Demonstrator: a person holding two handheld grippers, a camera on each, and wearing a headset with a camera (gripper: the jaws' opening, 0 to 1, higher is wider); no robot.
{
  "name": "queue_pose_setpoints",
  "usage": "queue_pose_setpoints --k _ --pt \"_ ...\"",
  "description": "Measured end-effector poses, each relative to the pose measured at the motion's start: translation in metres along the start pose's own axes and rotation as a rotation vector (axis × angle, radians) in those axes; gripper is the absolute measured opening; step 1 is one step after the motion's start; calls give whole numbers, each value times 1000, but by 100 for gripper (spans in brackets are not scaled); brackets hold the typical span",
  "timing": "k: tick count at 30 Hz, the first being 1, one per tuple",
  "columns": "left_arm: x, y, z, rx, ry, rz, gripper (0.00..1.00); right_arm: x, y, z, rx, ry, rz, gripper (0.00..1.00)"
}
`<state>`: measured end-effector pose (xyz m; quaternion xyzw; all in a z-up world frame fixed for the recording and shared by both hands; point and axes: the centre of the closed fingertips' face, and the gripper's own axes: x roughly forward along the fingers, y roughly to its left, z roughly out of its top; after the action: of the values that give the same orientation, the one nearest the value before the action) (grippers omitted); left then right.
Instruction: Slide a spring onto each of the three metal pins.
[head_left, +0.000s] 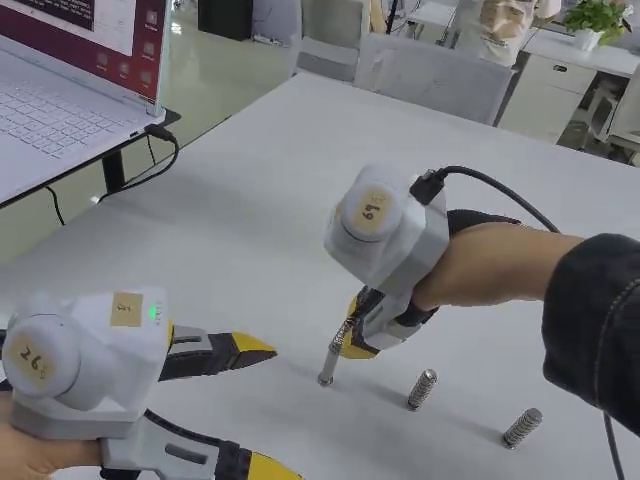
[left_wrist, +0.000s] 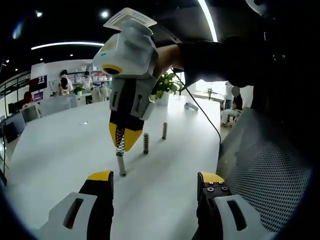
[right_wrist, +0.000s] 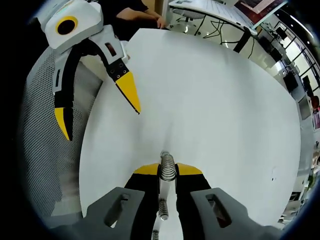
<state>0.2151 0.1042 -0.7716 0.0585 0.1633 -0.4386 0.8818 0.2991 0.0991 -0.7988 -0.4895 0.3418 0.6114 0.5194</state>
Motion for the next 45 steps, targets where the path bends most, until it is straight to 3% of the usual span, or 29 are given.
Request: queue_pose_setpoints --k 23,45 --pt "0 1 -2 -8 -2 -2 62 30 6 -6 -20 87 33 9" --pt "0 1 -4 -19 -2 -7 62 50 13 -11 -13 107 53 10"
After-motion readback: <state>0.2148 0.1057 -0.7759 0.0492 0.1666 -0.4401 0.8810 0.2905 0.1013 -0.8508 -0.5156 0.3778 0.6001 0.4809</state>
